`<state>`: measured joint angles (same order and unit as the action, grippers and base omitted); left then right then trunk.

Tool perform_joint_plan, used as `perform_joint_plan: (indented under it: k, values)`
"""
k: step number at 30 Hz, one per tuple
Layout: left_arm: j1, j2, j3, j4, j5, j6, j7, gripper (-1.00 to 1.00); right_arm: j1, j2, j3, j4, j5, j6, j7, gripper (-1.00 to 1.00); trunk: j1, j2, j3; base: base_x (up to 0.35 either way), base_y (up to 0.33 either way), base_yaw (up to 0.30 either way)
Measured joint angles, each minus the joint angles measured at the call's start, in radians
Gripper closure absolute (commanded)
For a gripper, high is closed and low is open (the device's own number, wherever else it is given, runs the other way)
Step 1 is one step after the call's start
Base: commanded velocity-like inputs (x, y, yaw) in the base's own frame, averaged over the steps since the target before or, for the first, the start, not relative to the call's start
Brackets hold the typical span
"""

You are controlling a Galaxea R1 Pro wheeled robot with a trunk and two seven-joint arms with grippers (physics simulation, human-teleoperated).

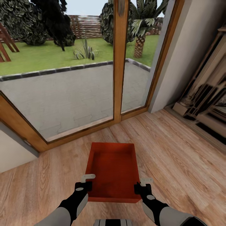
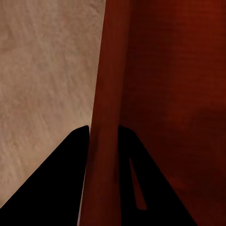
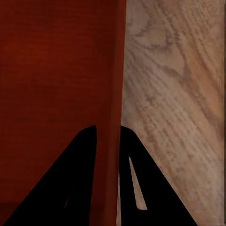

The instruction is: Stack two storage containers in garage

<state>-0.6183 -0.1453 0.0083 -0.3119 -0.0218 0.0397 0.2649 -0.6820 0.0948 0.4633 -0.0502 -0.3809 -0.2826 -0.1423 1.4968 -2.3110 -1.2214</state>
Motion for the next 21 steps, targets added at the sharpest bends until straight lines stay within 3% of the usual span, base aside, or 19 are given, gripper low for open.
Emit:
perform_joint_plan:
  k: [21]
  values:
    - [0.000, 0.000, 0.001, 0.004, -0.002, 0.000, -0.001, 1.00, 0.000, 0.001, 0.007, 0.002, -0.008, 0.000, 0.000, 1.00, -0.081, 0.147, 0.066, 0.000, 0.000, 0.000]
